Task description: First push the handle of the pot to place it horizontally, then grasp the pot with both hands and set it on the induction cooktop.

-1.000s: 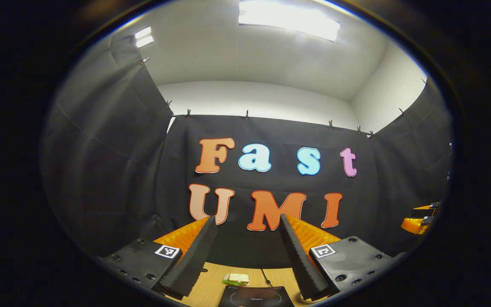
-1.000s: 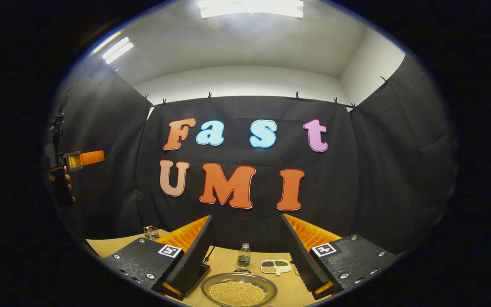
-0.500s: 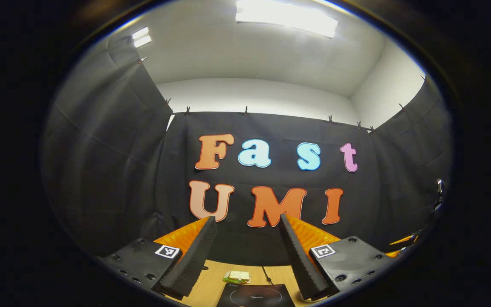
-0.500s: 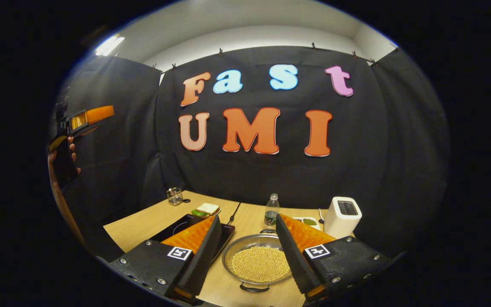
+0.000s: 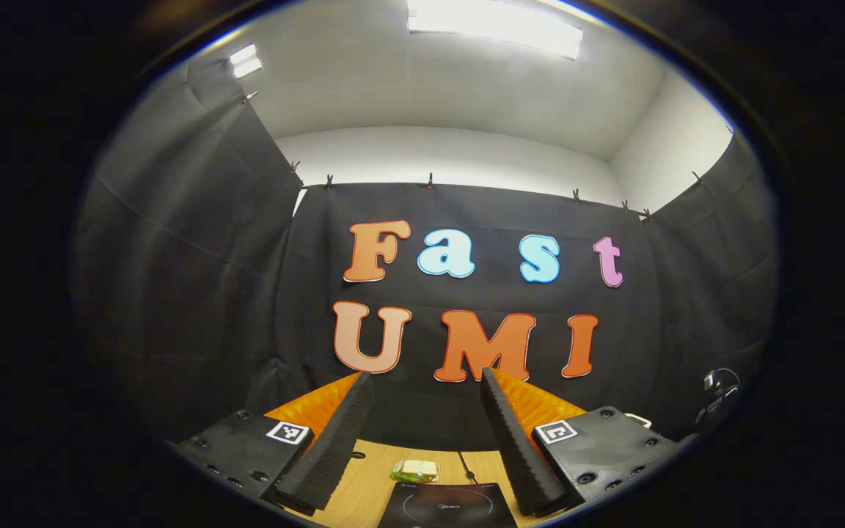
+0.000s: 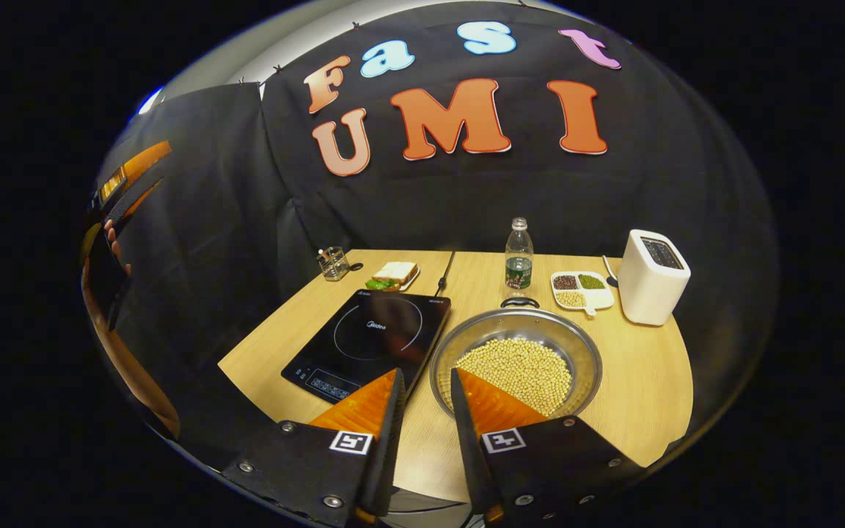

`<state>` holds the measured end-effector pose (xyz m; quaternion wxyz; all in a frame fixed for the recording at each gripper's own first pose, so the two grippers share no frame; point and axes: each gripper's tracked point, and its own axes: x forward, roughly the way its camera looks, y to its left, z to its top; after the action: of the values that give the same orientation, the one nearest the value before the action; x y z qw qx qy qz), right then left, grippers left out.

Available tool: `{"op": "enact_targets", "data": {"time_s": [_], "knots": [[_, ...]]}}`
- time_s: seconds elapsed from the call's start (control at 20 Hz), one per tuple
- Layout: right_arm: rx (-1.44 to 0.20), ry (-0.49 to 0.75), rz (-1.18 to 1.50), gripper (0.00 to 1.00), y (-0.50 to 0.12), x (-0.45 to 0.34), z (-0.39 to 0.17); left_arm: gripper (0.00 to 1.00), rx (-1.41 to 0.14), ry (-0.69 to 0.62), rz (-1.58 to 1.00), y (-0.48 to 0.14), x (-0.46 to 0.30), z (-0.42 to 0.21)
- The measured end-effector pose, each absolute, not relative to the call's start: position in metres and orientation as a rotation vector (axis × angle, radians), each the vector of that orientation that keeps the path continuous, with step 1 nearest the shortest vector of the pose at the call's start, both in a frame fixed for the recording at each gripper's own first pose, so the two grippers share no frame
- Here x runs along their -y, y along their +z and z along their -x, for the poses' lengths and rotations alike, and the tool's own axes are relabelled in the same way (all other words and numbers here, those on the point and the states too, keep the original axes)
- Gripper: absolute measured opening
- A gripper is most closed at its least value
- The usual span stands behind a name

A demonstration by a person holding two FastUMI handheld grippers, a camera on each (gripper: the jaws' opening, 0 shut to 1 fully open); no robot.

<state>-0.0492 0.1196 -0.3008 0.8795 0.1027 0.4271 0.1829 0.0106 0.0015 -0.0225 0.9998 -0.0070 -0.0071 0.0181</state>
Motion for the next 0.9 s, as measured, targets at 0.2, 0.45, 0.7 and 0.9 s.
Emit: {"op": "enact_targets", "data": {"time_s": [0.2, 0.45, 0.7, 0.9], "knots": [[-0.991, 0.407, -0.190, 0.25, -0.330, -0.135, 0.058, 0.96, 0.010, 0.052, 0.004, -0.026, -0.009, -0.011], [-1.122, 0.428, -0.247, 0.10, -0.355, -0.144, 0.078, 0.96, 0.003, 0.066, 0.010, -0.032, -0.017, -0.012], [-1.266, 0.428, -0.279, 0.00, -0.389, -0.152, 0.095, 0.96, -0.019, 0.071, 0.027, -0.043, -0.022, -0.015], [-1.368, 0.411, -0.325, 0.00, -0.418, -0.158, 0.105, 0.96, -0.038, 0.080, 0.034, -0.052, -0.027, -0.022]]}}
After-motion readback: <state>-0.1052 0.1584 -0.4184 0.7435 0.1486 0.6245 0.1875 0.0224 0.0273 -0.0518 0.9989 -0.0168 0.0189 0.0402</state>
